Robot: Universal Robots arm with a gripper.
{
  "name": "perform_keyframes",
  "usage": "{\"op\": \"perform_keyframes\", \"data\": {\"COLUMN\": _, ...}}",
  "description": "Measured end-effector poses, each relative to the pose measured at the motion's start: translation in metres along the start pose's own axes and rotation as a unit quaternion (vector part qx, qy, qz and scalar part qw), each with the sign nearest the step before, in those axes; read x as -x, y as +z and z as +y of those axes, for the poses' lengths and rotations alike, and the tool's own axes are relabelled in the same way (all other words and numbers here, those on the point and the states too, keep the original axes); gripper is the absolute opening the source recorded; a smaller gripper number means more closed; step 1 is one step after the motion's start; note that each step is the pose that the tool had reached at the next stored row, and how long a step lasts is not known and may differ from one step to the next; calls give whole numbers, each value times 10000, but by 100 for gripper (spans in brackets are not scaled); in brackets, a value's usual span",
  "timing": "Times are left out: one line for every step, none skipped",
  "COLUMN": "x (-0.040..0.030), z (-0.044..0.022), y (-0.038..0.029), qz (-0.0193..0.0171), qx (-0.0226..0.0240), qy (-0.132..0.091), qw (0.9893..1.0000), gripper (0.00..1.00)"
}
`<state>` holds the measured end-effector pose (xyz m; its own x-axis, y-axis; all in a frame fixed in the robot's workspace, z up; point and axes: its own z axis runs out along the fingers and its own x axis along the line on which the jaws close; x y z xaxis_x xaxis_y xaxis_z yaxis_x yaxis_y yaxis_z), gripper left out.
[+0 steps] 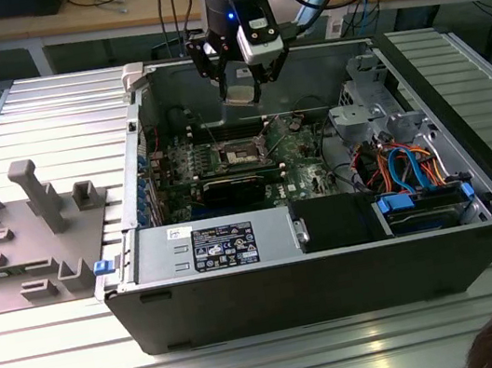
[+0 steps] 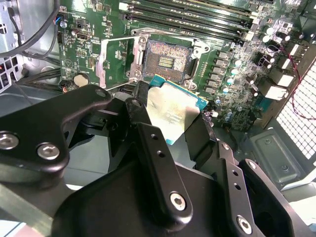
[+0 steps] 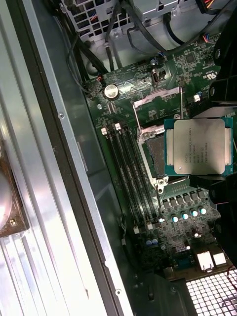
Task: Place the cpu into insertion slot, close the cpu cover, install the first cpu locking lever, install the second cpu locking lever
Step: 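Place the cpu into insertion slot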
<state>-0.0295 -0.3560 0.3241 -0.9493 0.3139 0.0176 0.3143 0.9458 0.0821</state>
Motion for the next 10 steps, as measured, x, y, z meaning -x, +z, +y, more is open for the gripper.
{"op": "perform_keyframes", "data": {"x": 0, "z": 0, "y": 0, "qz": 0, "qx": 0, "qy": 2, "qw": 10000, "gripper": 54}}
{"op": "perform_keyframes", "data": {"x": 0, "z": 0, "y": 0, "qz": 0, "qx": 0, "qy": 4, "qw": 10000, "gripper": 54}}
{"op": "perform_keyframes", "data": {"x": 0, "z": 0, "y": 1, "qz": -2, "qx": -3, "qy": 16, "qw": 10000, "gripper": 54}}
{"op": "perform_keyframes", "data": {"x": 0, "z": 0, "y": 2, "qz": -6, "qx": -9, "qy": 28, "qw": 10000, "gripper": 54}}
{"op": "perform_keyframes", "data": {"x": 0, "z": 0, "y": 2, "qz": -7, "qx": -12, "qy": 34, "qw": 10000, "gripper": 54}}
{"op": "perform_keyframes", "data": {"x": 0, "z": 0, "y": 2, "qz": -7, "qx": -13, "qy": 37, "qw": 10000, "gripper": 54}}
{"op": "perform_keyframes", "data": {"x": 0, "z": 0, "y": 2, "qz": -8, "qx": -13, "qy": 38, "qw": 10000, "gripper": 54}}
{"op": "perform_keyframes", "data": {"x": 0, "z": 0, "y": 2, "qz": -8, "qx": -14, "qy": 40, "qw": 10000, "gripper": 54}}
{"op": "perform_keyframes", "data": {"x": 0, "z": 0, "y": 2, "qz": -9, "qx": -15, "qy": 42, "qw": 10000, "gripper": 54}}
{"op": "perform_keyframes", "data": {"x": 0, "z": 0, "y": 2, "qz": -9, "qx": -16, "qy": 45, "qw": 10000, "gripper": 54}}
